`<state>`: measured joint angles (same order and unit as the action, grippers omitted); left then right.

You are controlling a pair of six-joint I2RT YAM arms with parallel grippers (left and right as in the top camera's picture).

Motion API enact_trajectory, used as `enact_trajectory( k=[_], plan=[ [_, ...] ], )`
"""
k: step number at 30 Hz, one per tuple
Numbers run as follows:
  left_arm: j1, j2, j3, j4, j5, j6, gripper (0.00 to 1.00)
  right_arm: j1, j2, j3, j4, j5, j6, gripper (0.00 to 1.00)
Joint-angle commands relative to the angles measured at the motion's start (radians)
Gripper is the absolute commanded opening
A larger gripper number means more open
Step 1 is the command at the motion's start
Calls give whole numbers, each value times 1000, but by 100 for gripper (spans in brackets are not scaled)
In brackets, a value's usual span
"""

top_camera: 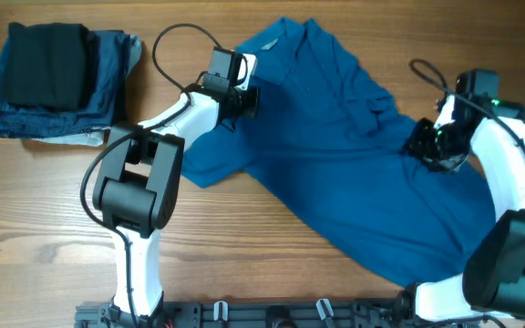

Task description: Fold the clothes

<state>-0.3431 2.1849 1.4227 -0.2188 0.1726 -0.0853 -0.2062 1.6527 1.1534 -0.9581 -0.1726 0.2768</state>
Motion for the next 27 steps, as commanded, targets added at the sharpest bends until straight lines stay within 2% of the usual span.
enact_trajectory(
  k=[1,5,8,14,16,19,20,23,25,27],
  plan=[
    [55,69,-13,-68,-209,24,4,0,39,-51,20,54,106,48],
    [148,73,-13,-90,-211,-31,4,0,73,-79,24,111,119,48],
    [218,73,-13,-85,-122,-35,4,0,95,-102,60,132,119,49],
    [258,73,-13,-85,-98,-57,4,0,154,-124,121,132,119,49],
    [255,73,-13,-85,-98,-57,4,0,163,-123,154,119,63,57],
    [256,73,-13,-85,-98,-57,8,-1,163,-91,156,61,-44,62],
    [256,72,-13,-85,-98,-57,9,-1,160,-44,124,60,-108,53],
    [256,72,-13,-85,-88,-57,13,-1,156,75,23,-5,-209,48],
    [256,72,-13,-85,-87,-57,14,8,156,105,16,-110,-304,42],
    [256,72,-13,-85,-87,-58,17,29,157,96,32,-143,-335,36]
  ],
)
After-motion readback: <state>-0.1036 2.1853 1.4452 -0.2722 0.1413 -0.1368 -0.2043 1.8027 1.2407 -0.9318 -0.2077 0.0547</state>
